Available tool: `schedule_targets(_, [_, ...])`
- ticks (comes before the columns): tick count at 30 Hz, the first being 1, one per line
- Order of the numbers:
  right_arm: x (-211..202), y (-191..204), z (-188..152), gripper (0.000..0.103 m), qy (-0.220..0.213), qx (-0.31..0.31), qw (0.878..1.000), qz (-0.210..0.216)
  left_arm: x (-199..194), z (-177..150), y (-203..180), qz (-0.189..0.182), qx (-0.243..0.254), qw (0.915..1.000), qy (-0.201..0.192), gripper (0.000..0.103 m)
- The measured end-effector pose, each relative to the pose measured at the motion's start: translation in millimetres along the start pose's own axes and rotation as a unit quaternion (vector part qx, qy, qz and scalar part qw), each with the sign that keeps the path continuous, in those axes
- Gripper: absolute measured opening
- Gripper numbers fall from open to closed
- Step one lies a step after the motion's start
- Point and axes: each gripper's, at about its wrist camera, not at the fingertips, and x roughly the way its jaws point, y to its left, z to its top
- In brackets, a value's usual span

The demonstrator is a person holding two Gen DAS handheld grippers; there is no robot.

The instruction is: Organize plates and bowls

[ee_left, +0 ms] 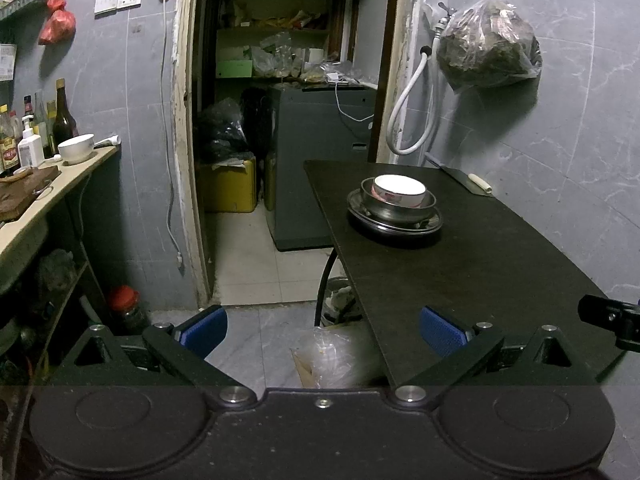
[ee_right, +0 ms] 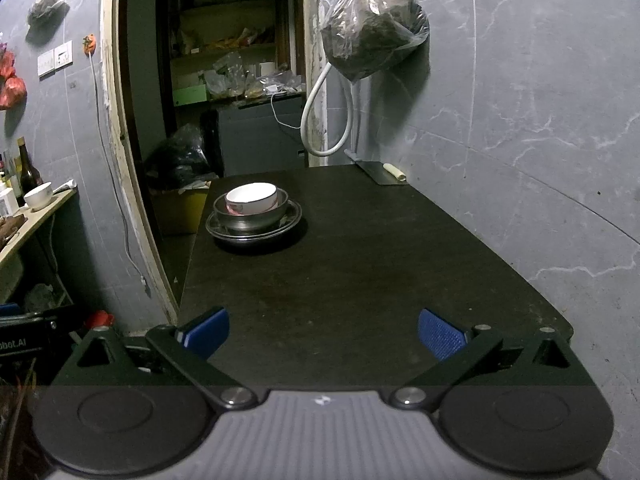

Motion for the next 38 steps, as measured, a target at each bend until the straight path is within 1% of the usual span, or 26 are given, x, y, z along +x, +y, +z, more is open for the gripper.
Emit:
schedule_targets(8, [1.8,1.7,0.6,0.103,0.003,-0.002,1.000,-0.001,0.1,0.2,0.2,0.000,-0.001,1.0000,0.001,0.102])
schedule_targets(16, [3.9,3.6,1.2,0.103,0.005,-0.002,1.000,-0.003,3.1,-3.0,4.2,-0.004,-0.012,0.9999,0.006,0.102])
schedule_targets(19, [4.9,4.7,2.9,0.103,0.007,-0.002,1.000,-0.004,5.3,0.6,5.0,-0.002,-0.016,0.9998,0.011,0.102])
schedule_targets(24, [5.9,5.0,4.0,0.103,0.009,-0.003,1.000,-0.005,3.7,3.6,4.3,-0.014,-0.026,0.9995,0.012,0.102])
schedule_targets(38, [13.1,2.5,6.2,0.103,0.017,-0.002,1.000,-0.006,7.8,9.9,1.6,-0.009,-0.018,0.9997,0.013,0.102])
